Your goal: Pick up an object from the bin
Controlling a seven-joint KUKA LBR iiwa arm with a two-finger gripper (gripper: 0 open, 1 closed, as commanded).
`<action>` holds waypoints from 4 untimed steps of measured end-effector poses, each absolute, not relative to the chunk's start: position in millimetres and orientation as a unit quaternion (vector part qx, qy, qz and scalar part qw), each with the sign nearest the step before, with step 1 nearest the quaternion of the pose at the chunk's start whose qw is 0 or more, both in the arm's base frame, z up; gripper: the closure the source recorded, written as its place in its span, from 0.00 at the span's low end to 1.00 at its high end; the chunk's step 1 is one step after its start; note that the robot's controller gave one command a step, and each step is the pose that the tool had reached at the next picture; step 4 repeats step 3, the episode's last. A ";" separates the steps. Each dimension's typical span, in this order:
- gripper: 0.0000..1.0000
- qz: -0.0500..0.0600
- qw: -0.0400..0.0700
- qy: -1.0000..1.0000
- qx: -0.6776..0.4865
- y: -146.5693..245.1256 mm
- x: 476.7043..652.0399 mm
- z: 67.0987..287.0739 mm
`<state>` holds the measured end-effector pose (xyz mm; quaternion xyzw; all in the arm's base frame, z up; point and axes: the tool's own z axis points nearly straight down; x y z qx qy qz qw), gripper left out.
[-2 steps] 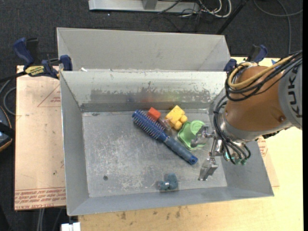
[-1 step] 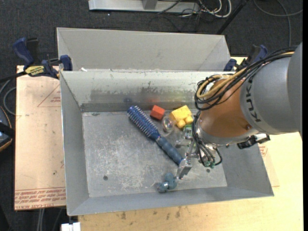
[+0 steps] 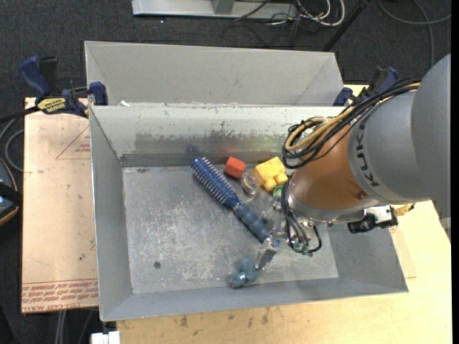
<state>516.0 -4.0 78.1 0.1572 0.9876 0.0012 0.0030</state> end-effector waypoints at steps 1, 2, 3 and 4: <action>1.00 0.002 0.005 0.988 0.157 -3.7 517.3 79.4; 1.00 0.001 0.004 0.990 0.140 6.8 525.3 189.5; 1.00 0.001 0.003 0.946 0.325 -7.7 530.6 322.9; 1.00 0.001 0.003 0.946 0.325 -7.7 530.6 322.9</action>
Offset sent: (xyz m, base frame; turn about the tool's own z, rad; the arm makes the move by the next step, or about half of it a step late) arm 0.0000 0.0000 0.0000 0.0000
